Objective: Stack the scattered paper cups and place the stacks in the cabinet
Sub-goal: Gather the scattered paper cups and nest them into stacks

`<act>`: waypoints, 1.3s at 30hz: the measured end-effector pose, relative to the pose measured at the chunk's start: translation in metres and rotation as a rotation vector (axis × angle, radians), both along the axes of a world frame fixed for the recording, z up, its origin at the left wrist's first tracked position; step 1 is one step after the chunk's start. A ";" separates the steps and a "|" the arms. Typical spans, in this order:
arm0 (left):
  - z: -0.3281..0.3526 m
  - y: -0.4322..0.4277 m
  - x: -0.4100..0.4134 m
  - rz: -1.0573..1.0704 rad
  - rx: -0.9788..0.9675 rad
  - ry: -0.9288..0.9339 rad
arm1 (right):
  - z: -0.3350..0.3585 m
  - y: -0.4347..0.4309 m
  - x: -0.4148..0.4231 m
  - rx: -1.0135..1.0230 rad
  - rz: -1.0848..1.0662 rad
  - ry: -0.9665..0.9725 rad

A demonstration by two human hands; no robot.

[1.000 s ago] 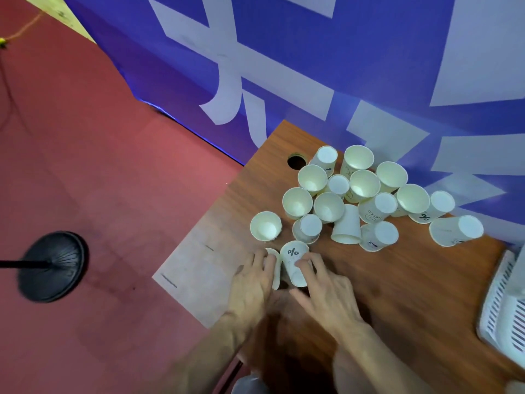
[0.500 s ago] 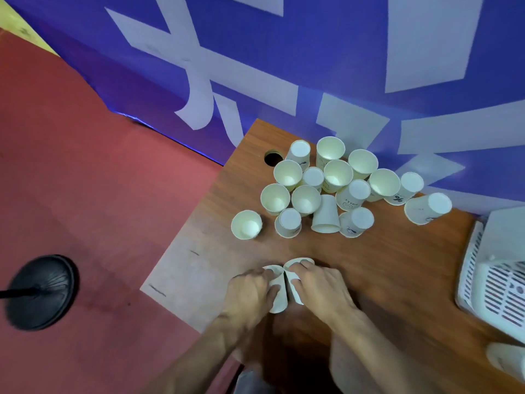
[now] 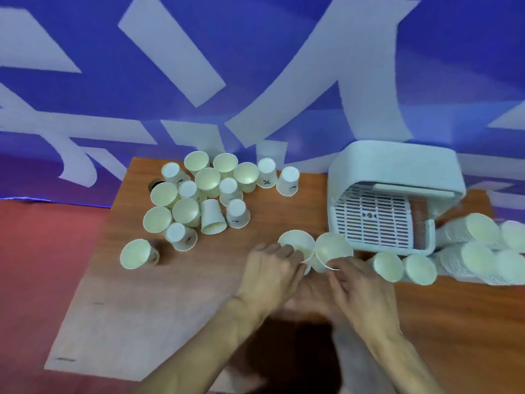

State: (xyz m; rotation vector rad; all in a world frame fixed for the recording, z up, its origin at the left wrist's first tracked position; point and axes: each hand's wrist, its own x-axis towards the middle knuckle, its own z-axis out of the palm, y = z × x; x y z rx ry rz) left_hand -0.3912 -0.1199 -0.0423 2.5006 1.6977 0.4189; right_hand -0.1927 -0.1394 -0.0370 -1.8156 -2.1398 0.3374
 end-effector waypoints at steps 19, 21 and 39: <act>-0.023 0.017 0.221 -0.222 -0.125 0.063 | -0.057 -0.023 0.246 -0.041 -0.271 0.226; -0.028 0.015 0.224 -0.216 -0.153 0.067 | -0.064 -0.020 0.250 -0.050 -0.256 0.226; -0.074 0.031 0.253 -0.191 -0.329 0.307 | -0.089 0.006 0.249 -0.160 -0.136 0.130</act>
